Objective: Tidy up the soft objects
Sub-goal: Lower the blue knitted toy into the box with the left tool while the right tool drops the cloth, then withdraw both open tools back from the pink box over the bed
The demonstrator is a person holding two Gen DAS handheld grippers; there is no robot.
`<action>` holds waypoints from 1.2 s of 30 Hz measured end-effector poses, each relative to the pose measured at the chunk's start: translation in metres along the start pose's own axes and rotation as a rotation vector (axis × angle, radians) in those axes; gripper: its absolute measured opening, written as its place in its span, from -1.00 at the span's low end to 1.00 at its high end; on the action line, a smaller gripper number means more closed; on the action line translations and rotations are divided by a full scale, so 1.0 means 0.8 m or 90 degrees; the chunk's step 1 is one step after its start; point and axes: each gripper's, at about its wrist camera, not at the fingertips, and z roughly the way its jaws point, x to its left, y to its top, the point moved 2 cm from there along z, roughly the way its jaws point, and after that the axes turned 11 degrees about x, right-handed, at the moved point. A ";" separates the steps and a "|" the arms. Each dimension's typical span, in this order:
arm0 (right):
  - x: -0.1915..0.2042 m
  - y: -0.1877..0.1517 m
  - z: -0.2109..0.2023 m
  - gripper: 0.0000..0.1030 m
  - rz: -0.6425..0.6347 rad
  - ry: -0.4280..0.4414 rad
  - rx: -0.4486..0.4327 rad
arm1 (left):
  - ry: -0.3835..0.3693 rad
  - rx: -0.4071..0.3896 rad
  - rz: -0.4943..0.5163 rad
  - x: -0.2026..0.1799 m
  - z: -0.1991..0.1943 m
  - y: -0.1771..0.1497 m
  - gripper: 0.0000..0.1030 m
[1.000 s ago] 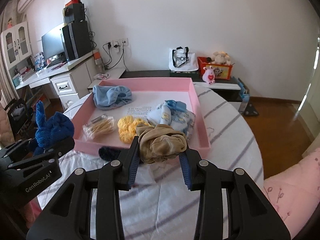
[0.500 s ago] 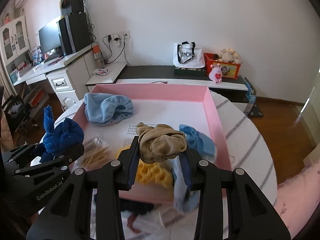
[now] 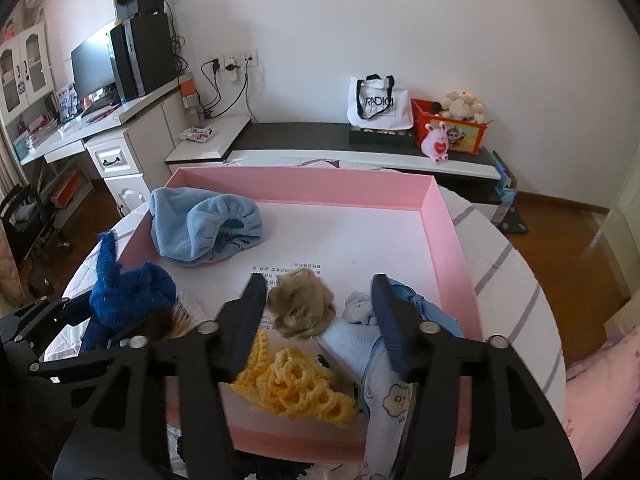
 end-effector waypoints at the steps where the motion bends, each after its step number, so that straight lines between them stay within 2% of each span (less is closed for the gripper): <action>1: -0.001 0.000 -0.001 0.15 0.001 -0.001 -0.003 | -0.008 -0.001 0.000 0.002 -0.002 -0.006 0.37; 3: -0.002 0.002 -0.003 0.52 0.007 -0.008 -0.009 | -0.023 -0.004 0.000 0.006 -0.006 -0.015 0.47; 9: -0.012 -0.001 -0.010 0.97 0.030 -0.030 -0.019 | -0.057 -0.022 -0.002 0.023 -0.016 -0.034 0.78; 12: -0.018 -0.002 -0.014 0.99 0.039 -0.044 -0.025 | -0.038 -0.036 -0.008 0.031 -0.020 -0.041 0.92; 15: -0.023 -0.003 -0.016 1.00 0.043 -0.055 -0.029 | -0.006 -0.054 -0.014 0.032 -0.028 -0.053 0.94; 23: -0.031 -0.005 -0.018 1.00 0.054 -0.063 -0.019 | 0.005 -0.051 -0.026 0.032 -0.026 -0.063 0.94; 36: -0.034 -0.020 -0.037 1.00 0.053 -0.066 -0.030 | 0.021 -0.066 -0.021 0.017 -0.060 -0.075 0.94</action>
